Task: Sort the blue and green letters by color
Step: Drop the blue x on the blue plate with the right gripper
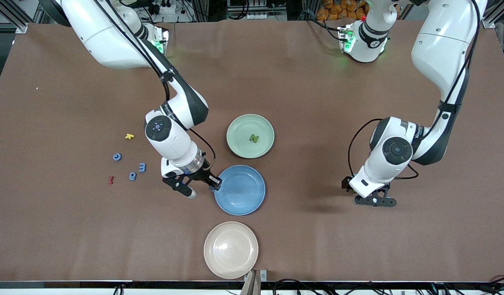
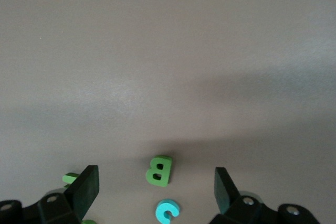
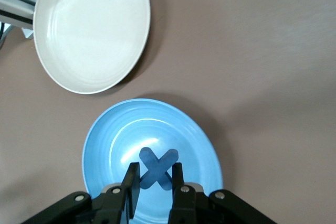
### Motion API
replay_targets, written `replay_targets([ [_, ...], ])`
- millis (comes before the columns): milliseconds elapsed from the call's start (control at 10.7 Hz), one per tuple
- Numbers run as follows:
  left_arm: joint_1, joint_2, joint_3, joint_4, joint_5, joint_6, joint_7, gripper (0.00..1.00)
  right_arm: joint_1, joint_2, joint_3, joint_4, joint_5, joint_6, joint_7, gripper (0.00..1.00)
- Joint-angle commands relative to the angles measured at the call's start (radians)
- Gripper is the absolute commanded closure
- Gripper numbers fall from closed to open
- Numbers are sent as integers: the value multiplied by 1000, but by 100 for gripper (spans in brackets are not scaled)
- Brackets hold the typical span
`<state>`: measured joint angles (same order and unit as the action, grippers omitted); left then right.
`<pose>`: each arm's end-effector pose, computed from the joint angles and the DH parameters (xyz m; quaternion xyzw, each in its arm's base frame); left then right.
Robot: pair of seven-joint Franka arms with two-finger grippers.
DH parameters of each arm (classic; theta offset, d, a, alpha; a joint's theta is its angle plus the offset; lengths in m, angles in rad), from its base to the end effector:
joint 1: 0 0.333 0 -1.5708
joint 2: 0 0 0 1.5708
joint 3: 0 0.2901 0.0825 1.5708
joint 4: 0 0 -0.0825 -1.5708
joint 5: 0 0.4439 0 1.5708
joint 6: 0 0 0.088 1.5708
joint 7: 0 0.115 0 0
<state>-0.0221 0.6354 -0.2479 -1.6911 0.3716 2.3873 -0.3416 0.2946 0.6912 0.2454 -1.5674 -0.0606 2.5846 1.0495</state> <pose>0.6945 -0.1757 0.1759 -0.9948 0.0679 -0.0612 0.0441 0.6686 0.3739 0.2180 -0.9474 0.2648 -0.0838 0.1592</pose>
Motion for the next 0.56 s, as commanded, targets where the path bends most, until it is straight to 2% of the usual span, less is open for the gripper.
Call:
replay_targets([
  [0, 39, 27, -16, -7, 36, 24, 42, 15, 27, 86, -1, 50, 2, 107, 21, 76],
  [94, 42, 38, -16, -7, 35, 33, 46, 21, 29, 93, -1, 52, 5, 112, 36, 60],
  [188, 42, 50, -16, -7, 27, 42, 47, 22, 38, 93, -1, 52, 1, 111, 71, 16],
  [282, 45, 61, -16, -9, 26, 56, 47, 23, 38, 88, -1, 52, -4, 99, 70, 0],
  [469, 54, 79, -21, -9, 26, 78, 47, 25, 28, 64, -1, 44, -10, 36, 57, 0],
])
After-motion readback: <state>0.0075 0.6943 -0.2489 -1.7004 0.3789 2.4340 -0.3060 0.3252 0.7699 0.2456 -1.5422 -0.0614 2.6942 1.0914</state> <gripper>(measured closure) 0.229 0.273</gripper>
